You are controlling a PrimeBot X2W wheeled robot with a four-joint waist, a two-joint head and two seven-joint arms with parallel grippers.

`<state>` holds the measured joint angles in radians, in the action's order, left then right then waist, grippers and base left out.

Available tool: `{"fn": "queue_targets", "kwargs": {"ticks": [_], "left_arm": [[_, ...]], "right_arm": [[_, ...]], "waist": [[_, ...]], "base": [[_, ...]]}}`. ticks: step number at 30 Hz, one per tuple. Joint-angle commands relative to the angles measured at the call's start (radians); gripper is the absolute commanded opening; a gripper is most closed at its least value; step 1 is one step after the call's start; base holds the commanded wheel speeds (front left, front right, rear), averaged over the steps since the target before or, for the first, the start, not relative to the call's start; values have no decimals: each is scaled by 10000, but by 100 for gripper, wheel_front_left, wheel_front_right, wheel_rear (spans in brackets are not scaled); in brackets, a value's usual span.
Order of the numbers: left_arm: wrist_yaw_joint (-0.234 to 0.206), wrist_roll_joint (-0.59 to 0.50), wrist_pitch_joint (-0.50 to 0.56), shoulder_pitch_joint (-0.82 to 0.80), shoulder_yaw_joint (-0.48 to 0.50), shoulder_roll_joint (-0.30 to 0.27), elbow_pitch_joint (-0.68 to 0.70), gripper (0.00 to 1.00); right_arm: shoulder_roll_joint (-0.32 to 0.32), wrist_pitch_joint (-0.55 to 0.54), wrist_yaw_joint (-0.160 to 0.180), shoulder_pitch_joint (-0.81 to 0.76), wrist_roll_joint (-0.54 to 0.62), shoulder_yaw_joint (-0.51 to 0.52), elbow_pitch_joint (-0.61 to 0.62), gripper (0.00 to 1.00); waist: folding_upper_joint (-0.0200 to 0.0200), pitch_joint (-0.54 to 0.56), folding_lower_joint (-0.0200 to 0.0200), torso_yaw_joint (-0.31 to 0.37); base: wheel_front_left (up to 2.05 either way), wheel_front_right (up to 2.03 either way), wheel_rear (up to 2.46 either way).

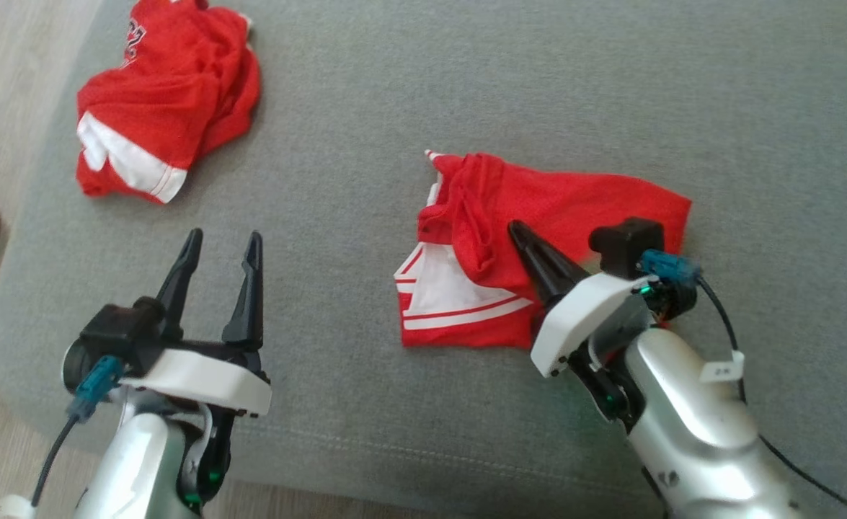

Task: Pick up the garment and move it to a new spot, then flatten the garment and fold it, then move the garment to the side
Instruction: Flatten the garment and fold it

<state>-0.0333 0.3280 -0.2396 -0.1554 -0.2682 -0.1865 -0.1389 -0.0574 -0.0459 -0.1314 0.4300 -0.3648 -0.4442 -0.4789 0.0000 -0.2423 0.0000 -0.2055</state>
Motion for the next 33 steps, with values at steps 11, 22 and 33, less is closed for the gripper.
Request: {"fn": "queue_targets", "kwargs": {"ticks": [11, 22, 33], "left_arm": [[177, 13, -201, -620, 413, -16, -79, 100], [141, -43, -217, -373, 563, -50, -172, 100], [-62, -22, -178, 167, 755, -309, 60, 100]], "right_arm": [[71, 574, 7, 1426, -1813, -3226, -1577, 0], [72, 1635, 7, 1551, -2493, -3604, -1036, 0], [72, 2006, 7, -297, -450, 316, 867, 100]], "waist": [[0, -266, 0, -341], [0, 119, 0, 50], [0, 809, 0, 765]], "base": [[0, 0, 0], [0, 0, 0], [0, 0, 0]]}}
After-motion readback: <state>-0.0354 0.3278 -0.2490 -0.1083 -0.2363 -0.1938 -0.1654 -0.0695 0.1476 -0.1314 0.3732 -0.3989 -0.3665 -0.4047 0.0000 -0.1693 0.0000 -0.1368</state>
